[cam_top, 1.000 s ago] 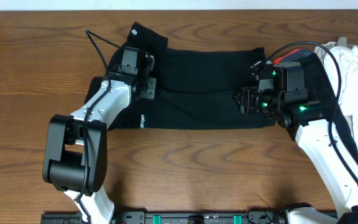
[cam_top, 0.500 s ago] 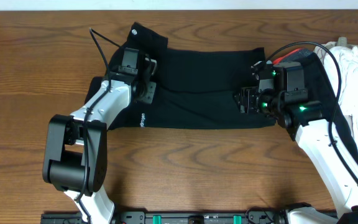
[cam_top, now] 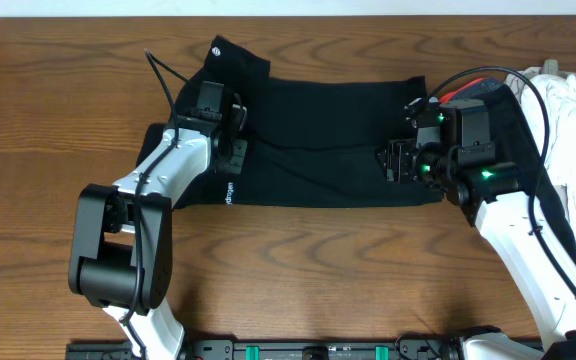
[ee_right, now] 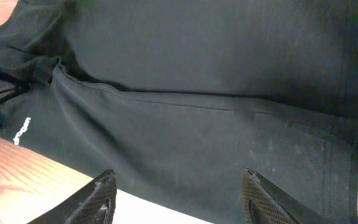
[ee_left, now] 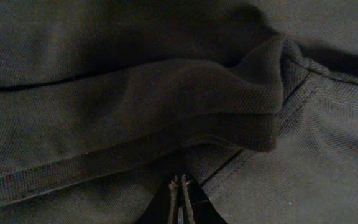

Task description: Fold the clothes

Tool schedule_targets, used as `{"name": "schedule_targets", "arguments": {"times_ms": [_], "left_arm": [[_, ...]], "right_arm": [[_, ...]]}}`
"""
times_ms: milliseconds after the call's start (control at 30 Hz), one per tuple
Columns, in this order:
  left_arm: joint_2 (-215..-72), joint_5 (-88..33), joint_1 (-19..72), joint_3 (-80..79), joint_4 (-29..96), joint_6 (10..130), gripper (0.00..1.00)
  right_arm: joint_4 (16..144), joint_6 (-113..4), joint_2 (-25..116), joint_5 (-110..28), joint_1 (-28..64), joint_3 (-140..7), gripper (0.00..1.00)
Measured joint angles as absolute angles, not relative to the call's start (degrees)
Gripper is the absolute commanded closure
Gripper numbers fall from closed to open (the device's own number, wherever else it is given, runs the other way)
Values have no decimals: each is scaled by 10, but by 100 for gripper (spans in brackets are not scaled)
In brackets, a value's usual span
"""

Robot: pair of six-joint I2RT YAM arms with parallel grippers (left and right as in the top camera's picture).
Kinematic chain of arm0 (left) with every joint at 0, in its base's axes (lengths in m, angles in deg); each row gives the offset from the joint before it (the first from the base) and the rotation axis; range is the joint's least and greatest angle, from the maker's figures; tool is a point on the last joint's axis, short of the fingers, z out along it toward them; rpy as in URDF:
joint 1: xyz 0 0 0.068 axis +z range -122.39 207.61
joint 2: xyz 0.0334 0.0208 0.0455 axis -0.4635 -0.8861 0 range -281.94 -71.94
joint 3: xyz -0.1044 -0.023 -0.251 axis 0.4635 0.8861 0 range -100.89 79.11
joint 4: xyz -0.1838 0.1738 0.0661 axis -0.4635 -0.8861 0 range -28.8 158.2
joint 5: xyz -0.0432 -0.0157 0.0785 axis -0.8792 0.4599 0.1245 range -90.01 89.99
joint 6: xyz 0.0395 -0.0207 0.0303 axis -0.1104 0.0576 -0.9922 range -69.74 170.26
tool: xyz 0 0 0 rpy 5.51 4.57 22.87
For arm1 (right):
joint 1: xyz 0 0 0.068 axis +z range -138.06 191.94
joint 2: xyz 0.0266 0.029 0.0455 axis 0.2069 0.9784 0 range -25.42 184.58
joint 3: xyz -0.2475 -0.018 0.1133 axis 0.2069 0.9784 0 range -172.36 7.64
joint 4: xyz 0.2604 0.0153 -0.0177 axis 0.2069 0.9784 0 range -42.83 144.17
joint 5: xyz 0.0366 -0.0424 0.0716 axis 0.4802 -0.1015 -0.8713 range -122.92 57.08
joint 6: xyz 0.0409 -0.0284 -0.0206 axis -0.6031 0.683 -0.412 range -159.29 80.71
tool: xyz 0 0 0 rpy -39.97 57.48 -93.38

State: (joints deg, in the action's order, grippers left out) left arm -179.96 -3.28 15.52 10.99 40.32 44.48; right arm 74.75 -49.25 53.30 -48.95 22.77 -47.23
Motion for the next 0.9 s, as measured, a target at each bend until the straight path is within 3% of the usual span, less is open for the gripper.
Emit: {"name": "schedule_targets", "arguments": {"times_ms": [567, 900], "left_arm": [[-1840, 7, 155, 106, 539, 444, 94], [-1840, 31, 155, 64, 575, 440, 89]], "right_arm": [[748, -492, 533, -489, 228, -472, 38], [748, -492, 533, -489, 228, -472, 38]]}}
